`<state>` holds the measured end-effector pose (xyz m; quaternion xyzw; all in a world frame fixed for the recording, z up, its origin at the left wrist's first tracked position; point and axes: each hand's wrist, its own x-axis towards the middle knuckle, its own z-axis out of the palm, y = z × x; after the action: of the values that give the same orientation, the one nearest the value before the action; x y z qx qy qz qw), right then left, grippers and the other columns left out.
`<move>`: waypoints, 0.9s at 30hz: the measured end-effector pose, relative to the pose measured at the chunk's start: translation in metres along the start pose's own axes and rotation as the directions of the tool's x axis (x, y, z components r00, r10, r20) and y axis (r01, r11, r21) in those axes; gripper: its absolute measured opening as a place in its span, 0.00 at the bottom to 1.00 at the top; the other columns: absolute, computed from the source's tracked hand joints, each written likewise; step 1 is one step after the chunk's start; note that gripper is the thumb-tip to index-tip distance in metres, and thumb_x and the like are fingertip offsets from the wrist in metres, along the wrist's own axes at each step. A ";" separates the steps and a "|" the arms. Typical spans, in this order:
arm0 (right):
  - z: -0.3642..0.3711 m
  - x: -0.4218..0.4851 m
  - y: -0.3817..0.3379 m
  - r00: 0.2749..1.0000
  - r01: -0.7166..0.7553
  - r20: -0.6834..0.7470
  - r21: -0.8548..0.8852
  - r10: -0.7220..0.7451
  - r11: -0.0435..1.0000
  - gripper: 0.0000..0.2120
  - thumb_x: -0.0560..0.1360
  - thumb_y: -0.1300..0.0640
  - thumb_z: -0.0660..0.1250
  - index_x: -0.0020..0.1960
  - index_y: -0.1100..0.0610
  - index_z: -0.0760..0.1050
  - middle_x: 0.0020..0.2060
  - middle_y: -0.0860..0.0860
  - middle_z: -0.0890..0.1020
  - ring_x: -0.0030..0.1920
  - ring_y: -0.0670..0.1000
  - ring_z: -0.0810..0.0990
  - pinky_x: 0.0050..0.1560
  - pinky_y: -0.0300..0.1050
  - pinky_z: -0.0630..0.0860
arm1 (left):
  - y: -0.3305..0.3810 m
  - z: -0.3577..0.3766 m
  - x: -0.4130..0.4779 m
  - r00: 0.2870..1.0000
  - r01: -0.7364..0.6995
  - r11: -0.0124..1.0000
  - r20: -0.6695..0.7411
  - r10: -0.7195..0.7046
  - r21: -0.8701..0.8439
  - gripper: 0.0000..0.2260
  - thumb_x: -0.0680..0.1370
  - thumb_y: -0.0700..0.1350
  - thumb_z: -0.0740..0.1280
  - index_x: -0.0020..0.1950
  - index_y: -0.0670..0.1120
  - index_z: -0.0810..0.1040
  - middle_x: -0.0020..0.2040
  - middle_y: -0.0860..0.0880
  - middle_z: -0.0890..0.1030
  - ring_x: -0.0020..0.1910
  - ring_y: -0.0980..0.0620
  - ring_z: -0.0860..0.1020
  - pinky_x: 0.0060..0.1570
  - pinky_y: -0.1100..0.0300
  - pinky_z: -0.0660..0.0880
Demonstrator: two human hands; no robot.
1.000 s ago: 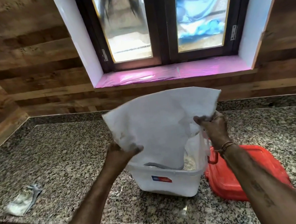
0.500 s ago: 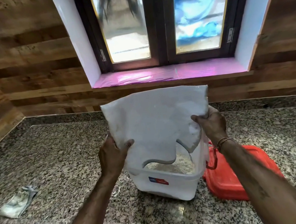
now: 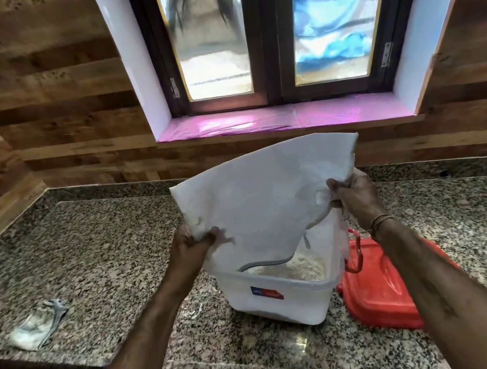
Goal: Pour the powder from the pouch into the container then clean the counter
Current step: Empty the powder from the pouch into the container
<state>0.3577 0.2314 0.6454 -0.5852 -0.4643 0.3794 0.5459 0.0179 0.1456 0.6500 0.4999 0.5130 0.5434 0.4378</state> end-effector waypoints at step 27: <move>-0.028 -0.020 -0.006 0.957 -0.060 0.288 0.168 0.009 0.984 0.23 0.64 0.38 0.76 0.47 0.54 0.81 0.40 0.44 0.88 0.38 0.41 0.85 0.41 0.41 0.79 | 0.005 -0.004 0.001 0.994 -0.037 0.998 -0.100 0.032 -0.050 0.13 0.73 0.39 0.78 0.56 0.39 0.84 0.52 0.42 0.88 0.53 0.40 0.86 0.53 0.44 0.84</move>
<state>0.3775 0.2040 0.6536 -0.4819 -0.4928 0.5091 0.5155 0.0140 0.1458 0.6551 0.4695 0.5112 0.5880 0.4152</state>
